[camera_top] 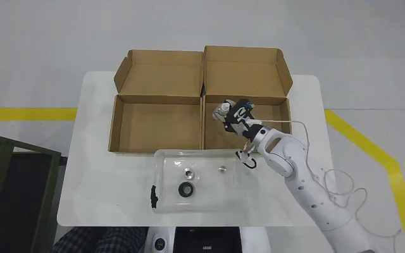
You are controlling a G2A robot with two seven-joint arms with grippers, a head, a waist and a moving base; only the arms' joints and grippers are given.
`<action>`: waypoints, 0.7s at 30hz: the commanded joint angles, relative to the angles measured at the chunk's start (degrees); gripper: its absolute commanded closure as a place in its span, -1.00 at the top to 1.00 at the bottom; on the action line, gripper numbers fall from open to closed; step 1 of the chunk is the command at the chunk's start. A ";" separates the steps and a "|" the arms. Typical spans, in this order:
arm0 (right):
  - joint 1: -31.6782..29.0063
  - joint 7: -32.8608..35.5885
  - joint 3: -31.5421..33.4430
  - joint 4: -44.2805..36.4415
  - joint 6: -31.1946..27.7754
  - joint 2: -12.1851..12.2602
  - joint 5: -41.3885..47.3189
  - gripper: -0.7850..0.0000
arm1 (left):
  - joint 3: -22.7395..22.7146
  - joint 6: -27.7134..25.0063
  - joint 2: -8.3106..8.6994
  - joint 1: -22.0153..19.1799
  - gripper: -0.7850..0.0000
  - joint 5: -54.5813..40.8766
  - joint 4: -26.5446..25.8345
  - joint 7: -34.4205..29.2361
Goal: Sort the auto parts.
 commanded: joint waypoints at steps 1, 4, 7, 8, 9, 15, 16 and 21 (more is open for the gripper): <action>0.86 0.28 -0.64 1.29 0.45 -0.29 -0.33 -1.00 | 0.00 0.00 0.00 0.00 1.00 0.00 0.00 0.00; 2.16 0.51 -1.55 3.19 1.03 -0.78 -0.69 -1.00 | 0.00 0.00 0.00 0.00 1.00 0.00 0.00 0.00; 3.33 0.82 -2.41 4.69 1.51 -1.25 -1.04 -1.00 | 0.00 0.00 0.00 0.00 1.00 0.00 0.00 0.00; 3.71 1.02 -2.70 5.06 1.64 -1.40 -1.32 -1.00 | 0.00 0.00 0.00 0.00 1.00 0.00 0.00 0.00; 4.04 1.13 -2.97 5.41 1.79 -1.55 -1.45 -1.00 | 0.00 0.00 0.00 0.00 1.00 0.00 0.00 0.00; 5.63 2.02 -4.56 7.75 2.57 -2.49 -1.58 -0.84 | 0.00 0.00 0.00 0.00 1.00 0.00 0.00 0.00; 5.86 2.23 -4.79 8.12 2.58 -2.63 -1.64 -0.69 | 0.00 0.00 0.00 0.00 1.00 0.00 0.00 0.00; 6.63 2.59 -5.49 9.69 2.76 -3.21 -1.83 0.04 | 0.00 0.00 0.00 0.00 1.00 0.00 0.00 0.00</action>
